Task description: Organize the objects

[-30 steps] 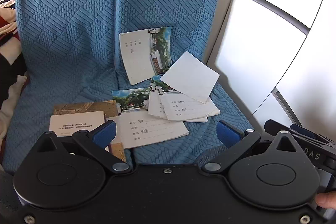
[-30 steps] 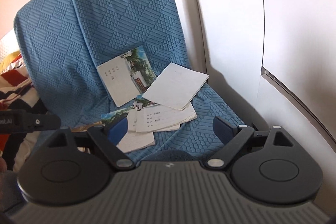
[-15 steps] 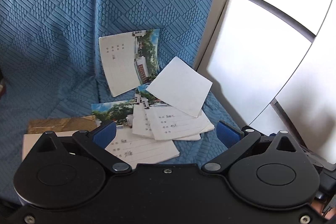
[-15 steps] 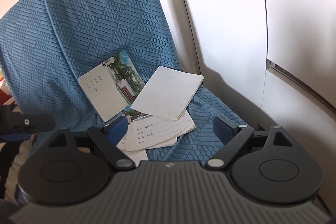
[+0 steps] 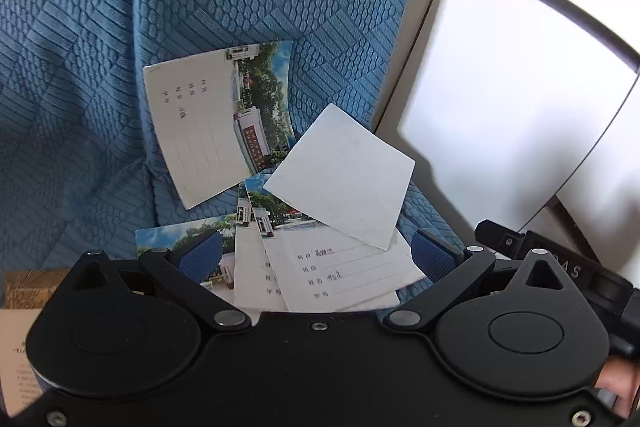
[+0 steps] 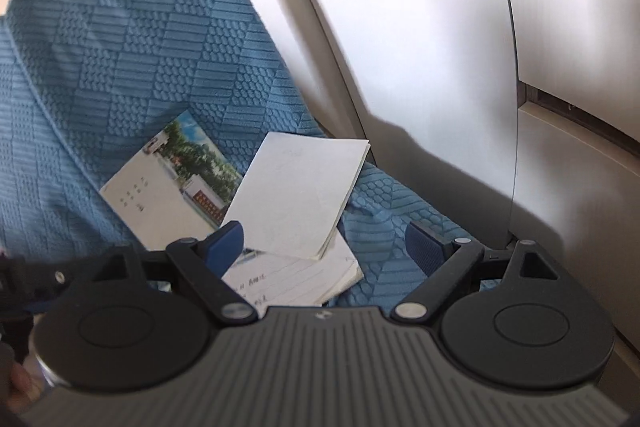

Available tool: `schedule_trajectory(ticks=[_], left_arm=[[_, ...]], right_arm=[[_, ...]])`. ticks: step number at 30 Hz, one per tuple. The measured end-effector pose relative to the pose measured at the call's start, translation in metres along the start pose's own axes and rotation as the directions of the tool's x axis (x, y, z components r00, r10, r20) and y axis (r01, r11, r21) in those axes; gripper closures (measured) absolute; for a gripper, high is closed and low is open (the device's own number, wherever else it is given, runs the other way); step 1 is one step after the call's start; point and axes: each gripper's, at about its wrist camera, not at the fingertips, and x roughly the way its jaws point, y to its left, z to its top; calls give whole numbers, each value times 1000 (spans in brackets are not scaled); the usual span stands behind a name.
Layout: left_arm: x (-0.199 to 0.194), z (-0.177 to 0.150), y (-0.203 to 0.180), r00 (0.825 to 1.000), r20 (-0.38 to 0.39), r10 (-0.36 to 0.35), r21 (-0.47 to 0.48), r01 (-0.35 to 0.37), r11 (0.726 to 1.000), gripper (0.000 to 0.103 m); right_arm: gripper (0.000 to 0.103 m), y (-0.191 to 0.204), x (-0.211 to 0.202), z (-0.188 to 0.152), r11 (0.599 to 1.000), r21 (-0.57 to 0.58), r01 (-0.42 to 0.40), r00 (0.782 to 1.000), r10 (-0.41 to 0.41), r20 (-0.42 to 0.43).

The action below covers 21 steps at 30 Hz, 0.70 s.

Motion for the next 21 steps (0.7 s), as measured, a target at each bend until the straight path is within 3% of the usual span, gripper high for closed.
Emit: schedule_trajectory(ticks=[10, 21], left_arm=[[76, 17, 5, 998, -56, -21, 16, 22, 1000, 2], [148, 30, 16, 996, -86, -5, 23, 7, 1000, 2]], right_arm=[[14, -19, 62, 14, 994, 102, -39, 996, 47, -72], [14, -10, 127, 28, 995, 21, -94, 987, 96, -131]])
